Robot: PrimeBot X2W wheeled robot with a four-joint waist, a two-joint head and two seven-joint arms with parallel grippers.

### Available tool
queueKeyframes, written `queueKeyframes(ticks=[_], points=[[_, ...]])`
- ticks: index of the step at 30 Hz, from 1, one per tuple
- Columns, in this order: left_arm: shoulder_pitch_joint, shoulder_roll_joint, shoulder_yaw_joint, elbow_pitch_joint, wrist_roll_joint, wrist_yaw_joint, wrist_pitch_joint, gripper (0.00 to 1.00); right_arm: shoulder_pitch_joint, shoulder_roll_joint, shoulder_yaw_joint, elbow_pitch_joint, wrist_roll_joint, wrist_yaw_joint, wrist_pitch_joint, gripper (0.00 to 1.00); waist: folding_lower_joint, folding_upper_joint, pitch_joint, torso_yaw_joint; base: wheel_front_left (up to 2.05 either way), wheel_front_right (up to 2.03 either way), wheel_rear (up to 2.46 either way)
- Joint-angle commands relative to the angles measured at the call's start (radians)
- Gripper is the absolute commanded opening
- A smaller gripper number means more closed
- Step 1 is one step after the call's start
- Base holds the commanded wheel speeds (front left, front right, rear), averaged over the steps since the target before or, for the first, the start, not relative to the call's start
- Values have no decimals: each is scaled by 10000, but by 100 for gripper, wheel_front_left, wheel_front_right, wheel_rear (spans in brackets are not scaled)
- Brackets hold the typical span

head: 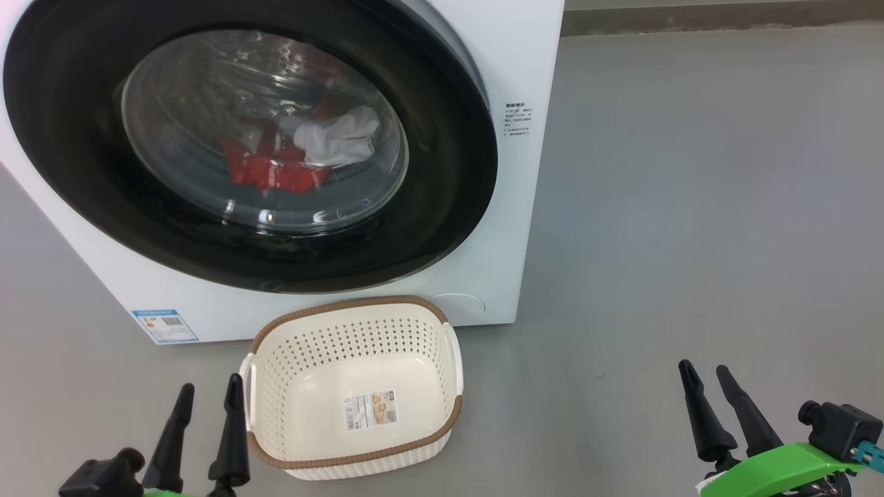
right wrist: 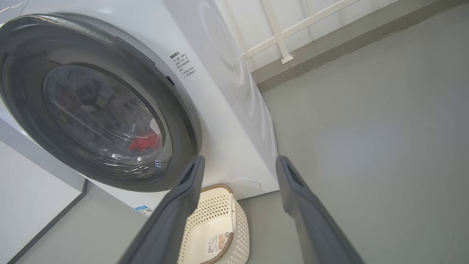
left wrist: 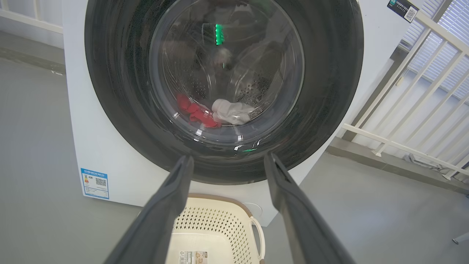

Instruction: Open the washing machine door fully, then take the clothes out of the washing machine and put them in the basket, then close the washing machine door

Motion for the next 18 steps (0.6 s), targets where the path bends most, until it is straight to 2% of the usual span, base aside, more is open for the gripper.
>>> queueKeyframes(ticks=[1, 18], points=[[-94, 149, 219, -357, 333, 64, -164, 100, -419, -208, 219, -299, -310, -9, -157, 100, 0, 0, -6, 0, 0, 0, 0], [17, 186, 143, -582, 2265, 53, -661, 100, -378, -445, 470, -477, -1888, -10, -653, 100, 0, 0, 44, -14, 0, 0, 0]])
